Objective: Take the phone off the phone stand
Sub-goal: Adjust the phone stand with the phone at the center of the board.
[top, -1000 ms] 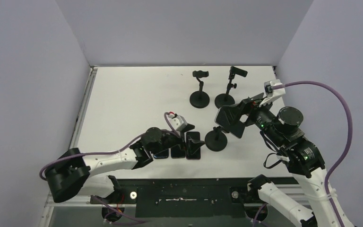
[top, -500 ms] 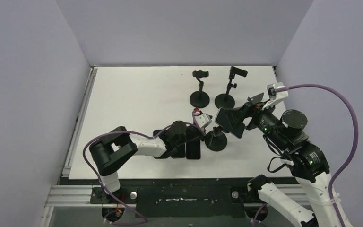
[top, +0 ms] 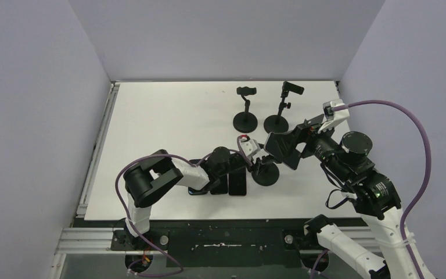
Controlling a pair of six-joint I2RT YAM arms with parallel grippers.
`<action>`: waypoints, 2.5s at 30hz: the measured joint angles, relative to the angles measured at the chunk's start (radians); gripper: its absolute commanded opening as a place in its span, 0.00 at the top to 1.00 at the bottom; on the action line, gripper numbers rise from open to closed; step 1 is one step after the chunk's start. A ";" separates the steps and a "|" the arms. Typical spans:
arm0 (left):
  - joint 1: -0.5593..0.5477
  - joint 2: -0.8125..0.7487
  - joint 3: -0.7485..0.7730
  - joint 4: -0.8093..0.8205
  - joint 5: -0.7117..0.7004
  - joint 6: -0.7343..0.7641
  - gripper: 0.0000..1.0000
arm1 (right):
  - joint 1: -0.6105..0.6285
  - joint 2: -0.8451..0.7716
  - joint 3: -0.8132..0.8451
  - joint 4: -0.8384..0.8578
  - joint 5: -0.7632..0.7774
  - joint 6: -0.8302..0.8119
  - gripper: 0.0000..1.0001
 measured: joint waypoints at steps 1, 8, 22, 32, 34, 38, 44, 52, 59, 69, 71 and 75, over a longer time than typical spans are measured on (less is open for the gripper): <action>0.007 0.005 0.000 0.013 0.012 -0.004 0.45 | 0.000 0.000 -0.001 0.002 0.000 -0.002 0.03; 0.053 0.047 0.008 0.098 0.149 -0.050 0.53 | 0.000 0.004 -0.017 0.003 0.014 -0.035 0.03; 0.125 0.125 0.096 0.139 0.420 -0.111 1.00 | 0.000 0.169 0.007 -0.130 -0.014 -0.112 0.03; 0.179 0.183 0.179 0.157 0.648 -0.194 1.00 | 0.000 0.197 0.022 -0.244 -0.013 -0.174 0.04; 0.188 0.194 0.198 0.155 0.691 -0.213 1.00 | 0.000 0.198 0.023 -0.256 -0.011 -0.188 0.04; 0.201 0.210 0.230 0.149 0.767 -0.245 1.00 | 0.001 0.200 0.023 -0.283 -0.010 -0.212 0.03; 0.205 0.224 0.257 0.146 0.837 -0.281 1.00 | 0.008 0.182 0.002 -0.306 -0.026 -0.222 0.01; 0.207 0.238 0.282 0.148 0.901 -0.325 1.00 | 0.008 0.161 -0.054 -0.314 -0.090 -0.202 0.01; 0.208 0.238 0.282 0.150 0.915 -0.340 1.00 | 0.008 0.127 -0.108 -0.308 -0.106 -0.151 0.00; 0.211 0.239 0.288 0.149 0.937 -0.362 1.00 | 0.014 0.099 -0.134 -0.338 -0.101 -0.132 0.00; 0.213 0.241 0.291 0.148 0.942 -0.368 1.00 | 0.021 0.095 -0.144 -0.342 -0.092 -0.130 0.00; 0.214 0.252 0.308 0.149 0.959 -0.385 1.00 | 0.058 0.095 -0.163 -0.344 -0.047 -0.119 0.00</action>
